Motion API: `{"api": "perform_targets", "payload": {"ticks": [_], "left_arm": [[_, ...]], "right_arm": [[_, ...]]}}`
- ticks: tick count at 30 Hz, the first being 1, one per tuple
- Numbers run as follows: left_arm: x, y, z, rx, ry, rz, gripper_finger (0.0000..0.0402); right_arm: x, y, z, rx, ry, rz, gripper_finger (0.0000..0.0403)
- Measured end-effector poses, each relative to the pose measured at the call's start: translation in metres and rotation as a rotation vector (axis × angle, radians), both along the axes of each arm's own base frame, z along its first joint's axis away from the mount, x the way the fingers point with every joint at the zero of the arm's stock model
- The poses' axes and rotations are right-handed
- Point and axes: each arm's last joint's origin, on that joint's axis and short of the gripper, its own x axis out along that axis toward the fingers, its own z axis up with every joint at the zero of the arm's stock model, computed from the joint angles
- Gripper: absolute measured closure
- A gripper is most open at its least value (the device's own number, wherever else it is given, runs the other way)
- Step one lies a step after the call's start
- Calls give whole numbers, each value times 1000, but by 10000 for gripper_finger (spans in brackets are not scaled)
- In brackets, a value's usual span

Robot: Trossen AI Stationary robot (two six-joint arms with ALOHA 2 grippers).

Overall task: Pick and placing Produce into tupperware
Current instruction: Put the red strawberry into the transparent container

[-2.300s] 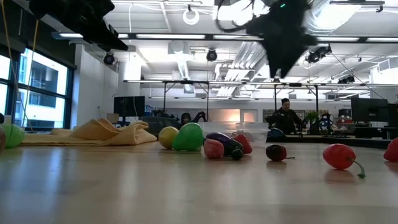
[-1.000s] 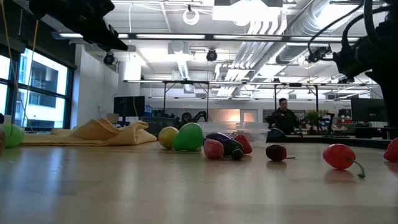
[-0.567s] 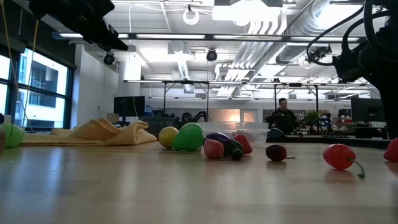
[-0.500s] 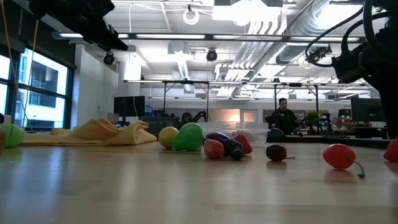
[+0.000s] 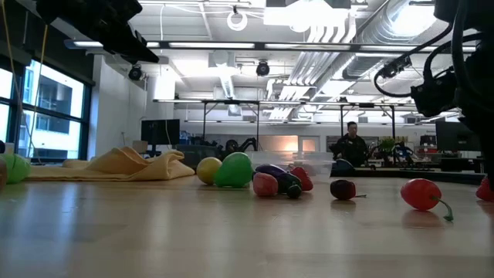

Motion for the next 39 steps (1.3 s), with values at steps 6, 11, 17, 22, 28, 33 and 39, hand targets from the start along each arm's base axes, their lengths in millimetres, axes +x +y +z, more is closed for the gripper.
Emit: {"api": "perform_targets", "payload": {"ticks": [6,11,17,22,28,33,39], "left_arm": [[0,0,0,0,0,0,399],[0,0,0,0,0,0,399],[0,0,0,0,0,0,399],[0,0,0,0,0,0,399],[0,0,0,0,0,0,399],[0,0,0,0,0,0,399],[0,0,0,0,0,0,399]], "right_arm": [[1,1,-6,-12,26,25,139],[1,1,-6,-12,27,26,162],[2,1,-6,-12,15,41,198],[4,2,-6,-20,-6,46,222],[4,2,-6,-20,-11,50,252],[5,2,-6,-17,-12,49,275],[5,2,-5,-17,-12,49,279]]}}
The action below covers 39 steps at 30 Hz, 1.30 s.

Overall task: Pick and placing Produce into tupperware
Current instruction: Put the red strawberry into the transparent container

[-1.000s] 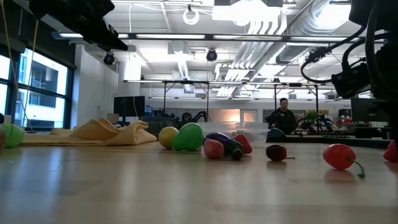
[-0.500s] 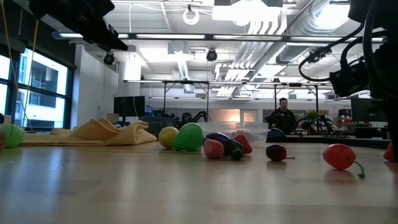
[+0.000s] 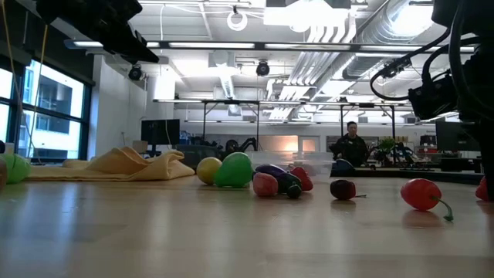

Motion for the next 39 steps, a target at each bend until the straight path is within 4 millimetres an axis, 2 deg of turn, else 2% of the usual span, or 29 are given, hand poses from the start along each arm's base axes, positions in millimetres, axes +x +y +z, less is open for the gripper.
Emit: {"api": "perform_targets", "payload": {"ticks": [5,8,12,16,20,23,25,28,30,35,39], "left_arm": [[0,0,0,0,0,0,399],[0,0,0,-1,0,0,399],[0,0,0,0,0,0,399],[0,0,0,0,0,0,399],[0,0,0,0,0,0,399],[0,0,0,0,0,0,399],[0,0,0,0,0,0,399],[0,0,0,-1,0,0,399],[0,0,0,-1,1,0,399],[0,0,0,0,0,0,399],[0,0,0,0,0,0,399]], "right_arm": [[6,3,12,-21,0,6,280],[12,5,29,-72,-15,25,280],[24,6,60,-189,-57,57,280],[41,-1,101,-381,-167,80,280],[64,-20,143,-566,-295,81,280],[82,-47,168,-645,-333,75,280],[94,-71,177,-668,-348,77,280],[111,-115,182,-622,-391,83,281],[117,-146,175,-559,-413,73,281],[126,-210,134,-435,-321,38,281],[138,-247,99,-350,-284,45,281]]}}
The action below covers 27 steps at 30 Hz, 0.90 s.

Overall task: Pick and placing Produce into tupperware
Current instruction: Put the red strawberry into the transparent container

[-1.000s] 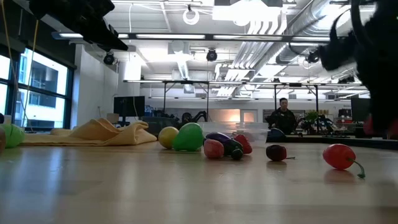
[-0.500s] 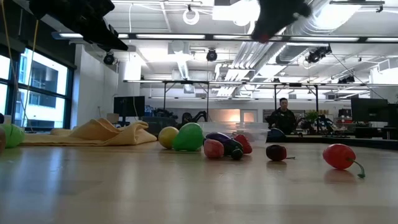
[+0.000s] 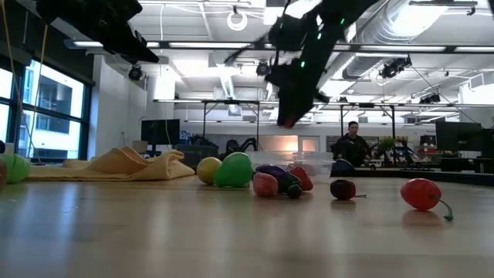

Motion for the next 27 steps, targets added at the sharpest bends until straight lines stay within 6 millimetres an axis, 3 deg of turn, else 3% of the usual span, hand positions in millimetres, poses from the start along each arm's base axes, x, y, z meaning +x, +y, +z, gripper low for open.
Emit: {"api": "perform_targets", "payload": {"ticks": [6,11,21,27], "left_arm": [[0,0,0,0,0,0,399],[0,0,0,-1,0,1,399],[0,0,0,0,0,0,399],[0,0,0,0,0,0,399]], "right_arm": [[14,-28,-46,62,38,54,281],[17,-36,-66,98,68,78,281],[15,-37,-72,100,115,116,280],[12,-40,-73,98,132,121,251]]}}
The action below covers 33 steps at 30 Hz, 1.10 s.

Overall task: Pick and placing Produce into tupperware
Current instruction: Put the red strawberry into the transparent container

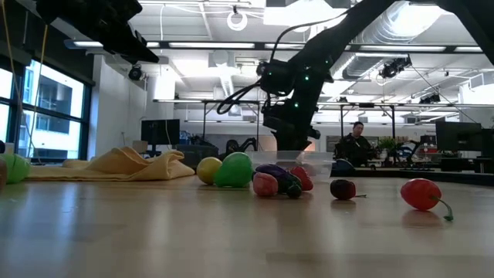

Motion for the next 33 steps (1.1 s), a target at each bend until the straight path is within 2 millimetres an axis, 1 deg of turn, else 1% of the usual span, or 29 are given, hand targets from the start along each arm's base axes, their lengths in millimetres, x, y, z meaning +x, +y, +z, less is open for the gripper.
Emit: {"api": "perform_targets", "payload": {"ticks": [6,13,15,19,23,26,28,30,33], "left_arm": [[0,0,0,0,0,0,399],[0,0,0,0,0,0,399],[0,0,0,0,0,0,399],[0,0,0,0,0,0,399],[0,0,0,0,0,1,399],[0,0,0,0,0,0,399],[0,0,0,1,0,0,399],[0,0,0,1,0,0,399],[0,0,0,0,0,0,399]], "right_arm": [[-1,-2,0,-5,3,7,224],[-1,-1,1,-5,2,16,217],[-3,0,7,-4,4,16,217],[-10,11,33,-14,-22,16,217],[-17,38,67,-77,-50,41,217],[-22,68,92,-112,-84,68,217],[-24,92,106,-125,-117,94,217],[-25,116,114,-140,-142,99,217],[-27,147,114,-131,-139,6,217]]}}
